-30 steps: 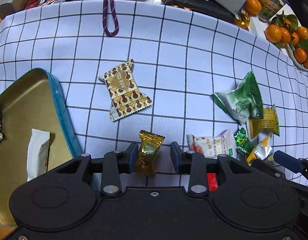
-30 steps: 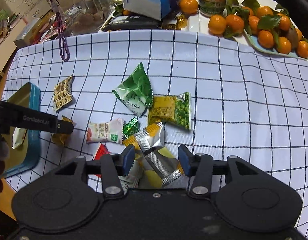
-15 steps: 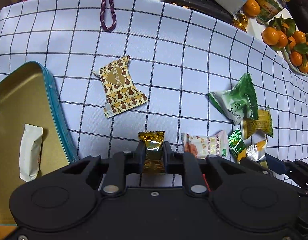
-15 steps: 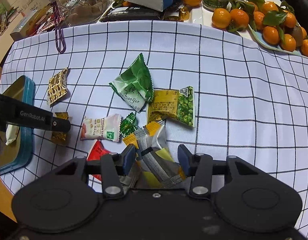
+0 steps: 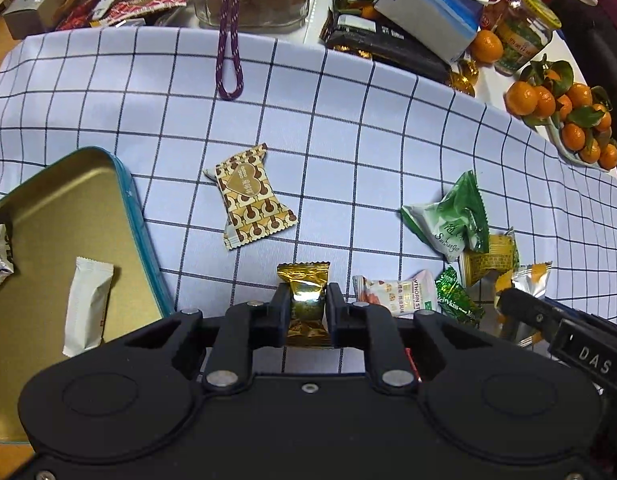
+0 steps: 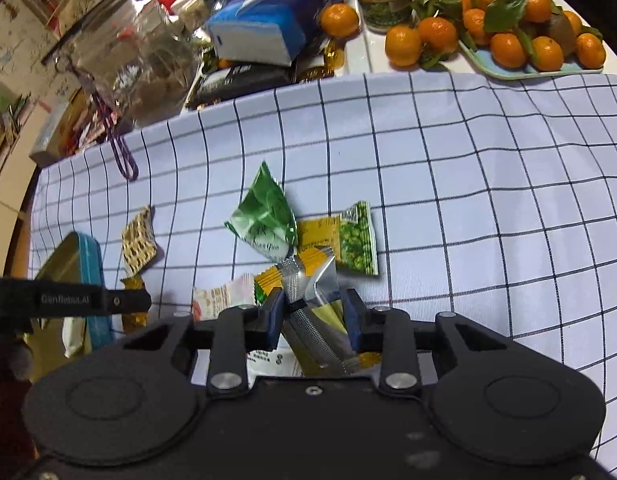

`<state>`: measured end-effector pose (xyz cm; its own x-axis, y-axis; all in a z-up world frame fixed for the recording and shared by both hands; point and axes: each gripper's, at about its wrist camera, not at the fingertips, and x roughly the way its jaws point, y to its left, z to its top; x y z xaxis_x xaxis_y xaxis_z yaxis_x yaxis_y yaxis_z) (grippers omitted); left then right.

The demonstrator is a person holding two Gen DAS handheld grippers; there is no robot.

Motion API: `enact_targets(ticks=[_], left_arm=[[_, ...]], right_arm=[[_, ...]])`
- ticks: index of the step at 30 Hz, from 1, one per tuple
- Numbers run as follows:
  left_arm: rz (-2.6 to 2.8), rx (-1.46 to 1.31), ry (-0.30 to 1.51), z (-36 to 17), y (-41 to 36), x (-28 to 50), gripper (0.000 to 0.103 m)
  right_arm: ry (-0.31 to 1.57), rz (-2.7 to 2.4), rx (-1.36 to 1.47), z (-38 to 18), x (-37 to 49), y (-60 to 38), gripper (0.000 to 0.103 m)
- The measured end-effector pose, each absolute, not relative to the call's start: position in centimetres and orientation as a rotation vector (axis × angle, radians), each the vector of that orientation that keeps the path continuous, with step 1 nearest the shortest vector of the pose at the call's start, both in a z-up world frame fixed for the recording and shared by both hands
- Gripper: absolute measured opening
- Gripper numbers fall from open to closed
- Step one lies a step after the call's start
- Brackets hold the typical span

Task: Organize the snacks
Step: 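Carry the gold candy to the tray while the right tool grasps a silver-yellow packet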

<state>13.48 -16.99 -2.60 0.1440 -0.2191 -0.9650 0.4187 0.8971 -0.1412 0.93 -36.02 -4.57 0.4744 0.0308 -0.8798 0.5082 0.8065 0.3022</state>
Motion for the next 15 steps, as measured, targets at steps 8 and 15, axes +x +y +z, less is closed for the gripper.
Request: enact_targets(ticks=[8,15], left_arm=[[-0.425,0.160,1.308,-0.6,-15.2,13.6,0.024],[-0.360,0.126,1.273,0.9,-11.9,13.9,0.024]], right_arm=[[1.015,-0.310,0.608,-3.5,1.4,-35.1,0.033],[0.997,-0.298,0.623,-2.8,2.3,-33.5,0.033]])
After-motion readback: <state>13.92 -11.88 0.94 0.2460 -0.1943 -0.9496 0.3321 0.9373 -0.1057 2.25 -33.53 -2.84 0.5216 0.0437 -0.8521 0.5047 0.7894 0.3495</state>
